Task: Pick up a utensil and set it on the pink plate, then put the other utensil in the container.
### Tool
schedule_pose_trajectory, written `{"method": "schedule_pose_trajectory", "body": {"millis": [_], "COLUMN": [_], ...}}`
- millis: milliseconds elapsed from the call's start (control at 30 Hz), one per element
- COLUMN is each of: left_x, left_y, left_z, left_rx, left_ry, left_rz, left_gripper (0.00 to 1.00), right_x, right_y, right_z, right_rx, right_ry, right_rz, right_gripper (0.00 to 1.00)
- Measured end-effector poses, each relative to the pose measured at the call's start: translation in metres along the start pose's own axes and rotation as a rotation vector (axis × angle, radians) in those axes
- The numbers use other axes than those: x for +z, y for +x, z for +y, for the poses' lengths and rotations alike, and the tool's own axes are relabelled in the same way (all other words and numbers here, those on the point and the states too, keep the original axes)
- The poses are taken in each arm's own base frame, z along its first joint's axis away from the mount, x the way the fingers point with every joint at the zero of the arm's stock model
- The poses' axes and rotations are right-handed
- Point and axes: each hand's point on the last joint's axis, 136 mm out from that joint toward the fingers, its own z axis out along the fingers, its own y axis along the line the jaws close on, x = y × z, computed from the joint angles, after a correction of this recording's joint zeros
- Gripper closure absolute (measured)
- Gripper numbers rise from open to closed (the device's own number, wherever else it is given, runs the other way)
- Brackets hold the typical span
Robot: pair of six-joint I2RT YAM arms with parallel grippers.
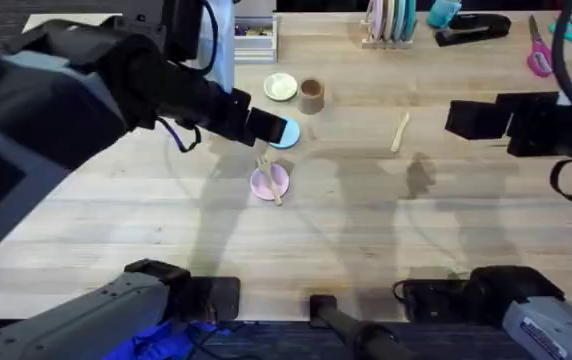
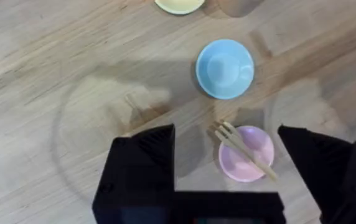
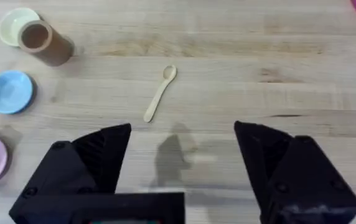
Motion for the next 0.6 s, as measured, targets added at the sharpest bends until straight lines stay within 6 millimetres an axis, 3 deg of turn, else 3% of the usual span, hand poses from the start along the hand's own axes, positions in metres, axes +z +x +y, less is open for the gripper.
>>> {"method": "schedule_pose_trajectory", "body": {"millis": [600], "left_x": [0.0079], "left_y": [0.0005], "left_z": [0.0023], "left_rx": [0.028], "left_ry": [0.001], "left_rz": [0.015], "left_gripper": [0.009], "right_x": [0.0000], "right_y": [-0.0012], "right_z": [0.0000], "right_rx": [0.000], "right_ry": [0.000], "right_rz": [-0.005], "right_gripper": [0.003]}}
